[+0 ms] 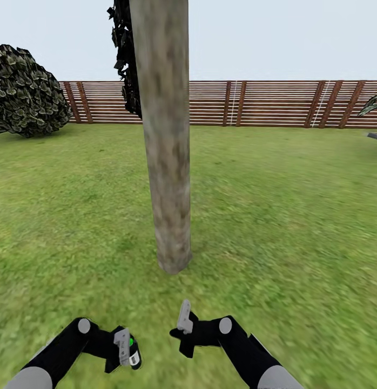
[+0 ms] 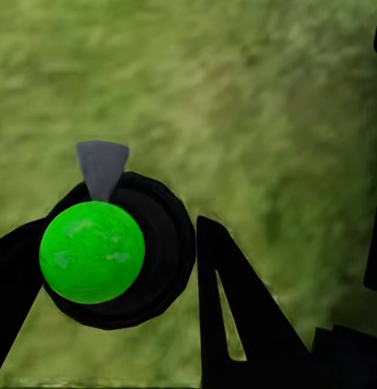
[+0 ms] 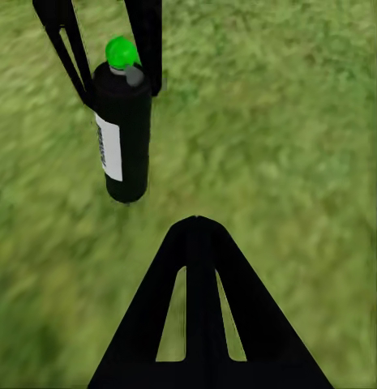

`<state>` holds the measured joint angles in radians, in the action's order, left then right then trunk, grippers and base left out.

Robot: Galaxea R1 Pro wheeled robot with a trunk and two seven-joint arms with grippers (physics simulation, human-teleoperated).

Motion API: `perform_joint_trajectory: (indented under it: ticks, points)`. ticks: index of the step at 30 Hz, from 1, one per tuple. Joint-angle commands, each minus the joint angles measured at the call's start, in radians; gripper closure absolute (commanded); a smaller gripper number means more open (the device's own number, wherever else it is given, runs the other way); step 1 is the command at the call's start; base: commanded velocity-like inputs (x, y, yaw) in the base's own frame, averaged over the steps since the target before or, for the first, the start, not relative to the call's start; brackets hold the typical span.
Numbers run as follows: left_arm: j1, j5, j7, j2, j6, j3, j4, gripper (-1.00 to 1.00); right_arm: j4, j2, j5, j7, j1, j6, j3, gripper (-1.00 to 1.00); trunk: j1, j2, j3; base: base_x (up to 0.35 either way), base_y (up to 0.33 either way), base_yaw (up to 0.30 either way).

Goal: In the garden, pick up the pesticide atomizer on the floor and spray pesticide onto both trees until each tree trunk is fully covered.

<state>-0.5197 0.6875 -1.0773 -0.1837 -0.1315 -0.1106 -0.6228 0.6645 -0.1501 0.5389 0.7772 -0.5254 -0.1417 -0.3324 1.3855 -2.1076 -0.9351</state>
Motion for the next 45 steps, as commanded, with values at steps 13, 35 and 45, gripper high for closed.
perform_joint_trajectory:
  ticks: [13,35,45]
  points:
    - [0.004,0.0,0.011,-0.123,-0.078,0.008,0.056,1.0,0.001,0.032,0.052,0.001,-0.008,0.031,0.005,-1.0,0.0,0.0,-0.001,0.0,0.0,0.0]
    - [-0.01,-0.024,0.662,0.125,0.379,0.461,0.085,1.0,-0.491,0.204,-0.26,-1.052,0.003,-0.174,0.374,-1.0,0.0,0.0,-0.001,0.0,0.0,0.0]
    - [-0.09,-0.072,0.704,0.214,0.695,0.455,0.071,1.0,-0.511,0.204,-0.298,-1.116,0.004,-0.183,0.38,-1.0,0.0,0.0,-0.001,0.0,0.0,0.0]
